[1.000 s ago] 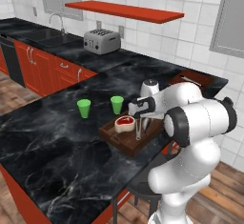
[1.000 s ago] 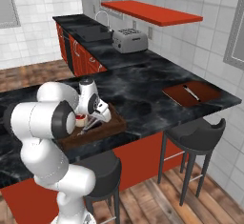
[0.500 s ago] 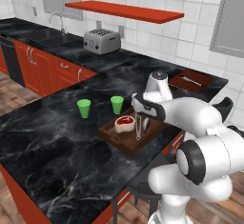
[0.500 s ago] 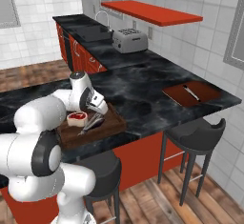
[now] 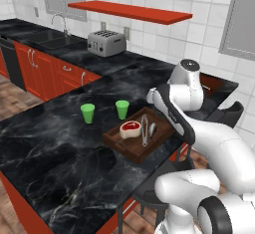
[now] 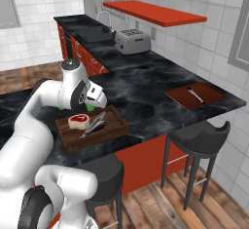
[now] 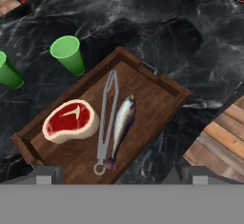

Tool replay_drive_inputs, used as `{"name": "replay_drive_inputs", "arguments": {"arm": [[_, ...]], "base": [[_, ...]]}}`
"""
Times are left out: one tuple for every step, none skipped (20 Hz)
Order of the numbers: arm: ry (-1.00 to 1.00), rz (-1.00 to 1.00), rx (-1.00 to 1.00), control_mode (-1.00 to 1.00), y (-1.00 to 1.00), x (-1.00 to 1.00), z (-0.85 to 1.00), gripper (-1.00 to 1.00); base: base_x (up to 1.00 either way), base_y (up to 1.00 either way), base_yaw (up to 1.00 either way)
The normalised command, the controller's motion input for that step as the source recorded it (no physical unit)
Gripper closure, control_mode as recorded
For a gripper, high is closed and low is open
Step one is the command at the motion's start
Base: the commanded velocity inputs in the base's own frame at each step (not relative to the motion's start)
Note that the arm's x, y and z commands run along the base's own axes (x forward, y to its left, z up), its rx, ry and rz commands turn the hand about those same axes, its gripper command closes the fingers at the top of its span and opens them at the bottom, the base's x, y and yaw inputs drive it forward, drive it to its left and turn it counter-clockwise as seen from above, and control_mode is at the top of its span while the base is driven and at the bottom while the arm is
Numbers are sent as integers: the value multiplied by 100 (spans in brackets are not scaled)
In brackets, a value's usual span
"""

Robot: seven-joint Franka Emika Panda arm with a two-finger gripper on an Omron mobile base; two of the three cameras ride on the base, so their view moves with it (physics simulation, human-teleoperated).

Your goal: Gather the onion and potato from the fridge and place them on a tray on the dining counter. Then gather the steak and fish from the fridge and place them on the other tray.

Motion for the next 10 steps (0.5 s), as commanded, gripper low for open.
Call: {"name": "replay_drive_inputs", "arguments": {"arm": [[-1, 18, -3, -100, -16, -79, 100, -100], [-1, 16, -3, -100, -16, -78, 100, -100], [0, 13, -5, -100, -12, -78, 98, -100], [0, 10, -7, -100, -6, -79, 89, -100], [0, 8, -9, -100, 0, -76, 74, -100], [0, 4, -11, -100, 0, -82, 65, -100], [0, 0, -13, -100, 1, -86, 56, -100], [-5, 0, -13, -100, 4, -89, 53, -100], [-9, 0, -11, -100, 2, -96, 54, -100], [-5, 0, -7, -100, 0, -82, 46, -100]], "base": [[0, 0, 0], [0, 0, 0], [0, 0, 0], [0, 0, 0], [0, 0, 0], [0, 0, 0], [0, 0, 0], [0, 0, 0], [0, 0, 0], [0, 0, 0]]}}
